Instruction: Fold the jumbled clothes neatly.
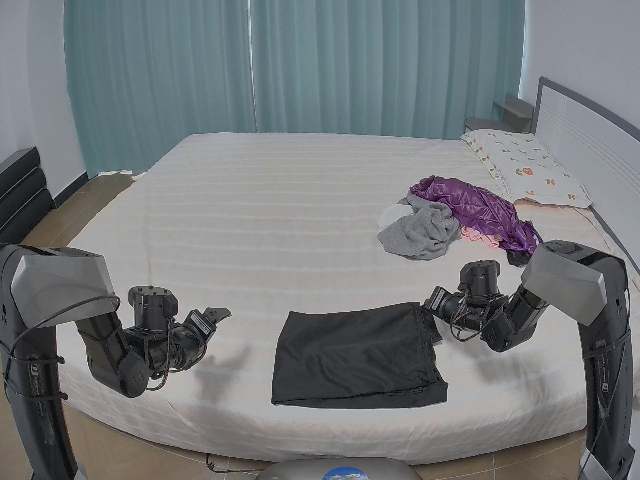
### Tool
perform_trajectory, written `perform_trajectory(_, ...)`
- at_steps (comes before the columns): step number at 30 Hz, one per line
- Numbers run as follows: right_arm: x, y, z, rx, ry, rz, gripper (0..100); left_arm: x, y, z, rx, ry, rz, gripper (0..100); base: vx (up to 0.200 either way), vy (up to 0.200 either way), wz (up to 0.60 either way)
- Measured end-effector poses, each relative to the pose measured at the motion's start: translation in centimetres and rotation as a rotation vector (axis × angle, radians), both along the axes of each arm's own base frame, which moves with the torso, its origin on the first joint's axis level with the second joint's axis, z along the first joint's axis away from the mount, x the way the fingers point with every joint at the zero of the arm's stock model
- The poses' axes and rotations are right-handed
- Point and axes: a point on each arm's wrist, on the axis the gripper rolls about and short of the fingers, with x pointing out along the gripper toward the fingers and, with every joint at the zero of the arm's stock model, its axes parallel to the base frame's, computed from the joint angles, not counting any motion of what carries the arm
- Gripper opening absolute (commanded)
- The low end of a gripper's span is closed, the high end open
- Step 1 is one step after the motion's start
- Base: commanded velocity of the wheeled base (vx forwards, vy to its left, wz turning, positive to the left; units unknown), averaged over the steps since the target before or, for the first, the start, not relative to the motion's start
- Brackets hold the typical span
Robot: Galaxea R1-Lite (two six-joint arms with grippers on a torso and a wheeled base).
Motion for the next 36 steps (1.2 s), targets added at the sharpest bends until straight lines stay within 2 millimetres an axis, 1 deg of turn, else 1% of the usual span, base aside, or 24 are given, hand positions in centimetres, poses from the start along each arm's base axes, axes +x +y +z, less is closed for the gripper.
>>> perform_trajectory(4, -0.1, -0.8, 0.3, -0.002, 0.001, -0.016, 0, 0.0, 0.0, 0.0, 0.000, 0.000, 0.000, 100, 0.000, 0.000, 0.00)
perform_trajectory(12, -0.2, -1.2, 0.4, -0.003, 0.020, -0.019, 0, 0.0, 0.0, 0.0, 0.000, 0.000, 0.000, 100, 0.000, 0.000, 0.00)
perform_trajectory(13, -0.3, -1.2, 0.4, -0.002, 0.028, -0.018, 100, 0.0, 0.0, 0.0, 0.000, 0.000, 0.000, 100, 0.000, 0.000, 0.00)
perform_trajectory(18, -0.3, -1.3, 0.6, 0.004, 0.024, -0.020, 100, 0.0, 0.0, 0.0, 0.000, 0.000, 0.000, 100, 0.000, 0.000, 0.00)
perform_trajectory(23, -1.5, -1.5, 1.2, 0.017, 0.034, -0.008, 100, 0.0, 0.0, 0.0, 0.000, 0.000, 0.000, 100, 0.000, 0.000, 0.00)
perform_trajectory(27, -4.1, -1.5, 1.3, 0.036, 0.072, 0.045, 100, 0.0, 0.0, 0.0, 0.000, 0.000, 0.000, 100, 0.000, 0.000, 0.00)
perform_trajectory(34, -9.9, -1.9, 1.1, 0.070, 0.095, 0.138, 100, 0.0, 0.0, 0.0, 0.000, -0.001, 0.000, 100, 0.000, 0.000, 0.00)
perform_trajectory(36, -11.3, -2.0, 1.2, 0.088, 0.080, 0.175, 100, 0.0, 0.0, 0.0, 0.000, -0.001, 0.000, 100, 0.000, 0.000, 0.00)
